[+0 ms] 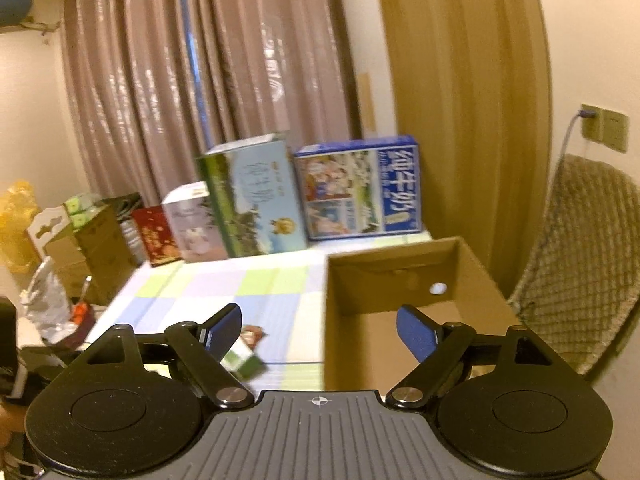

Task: Organize objects
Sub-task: 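Move both open tools back over the remaining table items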

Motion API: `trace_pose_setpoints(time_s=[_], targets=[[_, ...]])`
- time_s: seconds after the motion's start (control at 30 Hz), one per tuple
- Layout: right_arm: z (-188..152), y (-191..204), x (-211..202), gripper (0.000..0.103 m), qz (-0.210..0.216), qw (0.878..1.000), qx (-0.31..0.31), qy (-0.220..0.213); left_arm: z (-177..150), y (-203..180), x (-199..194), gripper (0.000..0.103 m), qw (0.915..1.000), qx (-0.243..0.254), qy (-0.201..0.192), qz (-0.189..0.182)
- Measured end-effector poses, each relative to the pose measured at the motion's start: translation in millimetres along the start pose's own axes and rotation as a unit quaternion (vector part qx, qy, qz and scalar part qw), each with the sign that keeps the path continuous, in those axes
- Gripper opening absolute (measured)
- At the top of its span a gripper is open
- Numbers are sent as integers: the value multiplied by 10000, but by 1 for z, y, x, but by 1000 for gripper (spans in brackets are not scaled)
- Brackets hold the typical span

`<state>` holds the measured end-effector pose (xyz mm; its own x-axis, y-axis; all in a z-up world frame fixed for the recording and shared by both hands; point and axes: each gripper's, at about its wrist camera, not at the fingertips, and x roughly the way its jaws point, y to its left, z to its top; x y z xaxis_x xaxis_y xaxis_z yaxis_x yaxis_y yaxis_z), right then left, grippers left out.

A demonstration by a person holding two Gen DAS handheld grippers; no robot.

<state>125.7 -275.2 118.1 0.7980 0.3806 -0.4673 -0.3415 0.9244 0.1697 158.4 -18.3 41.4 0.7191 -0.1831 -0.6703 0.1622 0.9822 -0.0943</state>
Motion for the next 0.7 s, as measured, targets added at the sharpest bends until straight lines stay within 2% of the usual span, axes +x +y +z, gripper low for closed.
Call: trace_pose_setpoints(time_s=[0.27, 0.47, 0.7], targets=[[-19, 51, 34, 83, 480, 9985, -159, 215, -37, 72, -2, 79, 9974, -403, 292, 528], [-48, 82, 76, 83, 691, 9954, -408, 529, -46, 87, -2, 79, 9964, -482, 337, 603], [-78, 89, 134, 82, 649, 9885, -748, 1142, -45, 90, 15, 81, 9958, -404, 497, 651]])
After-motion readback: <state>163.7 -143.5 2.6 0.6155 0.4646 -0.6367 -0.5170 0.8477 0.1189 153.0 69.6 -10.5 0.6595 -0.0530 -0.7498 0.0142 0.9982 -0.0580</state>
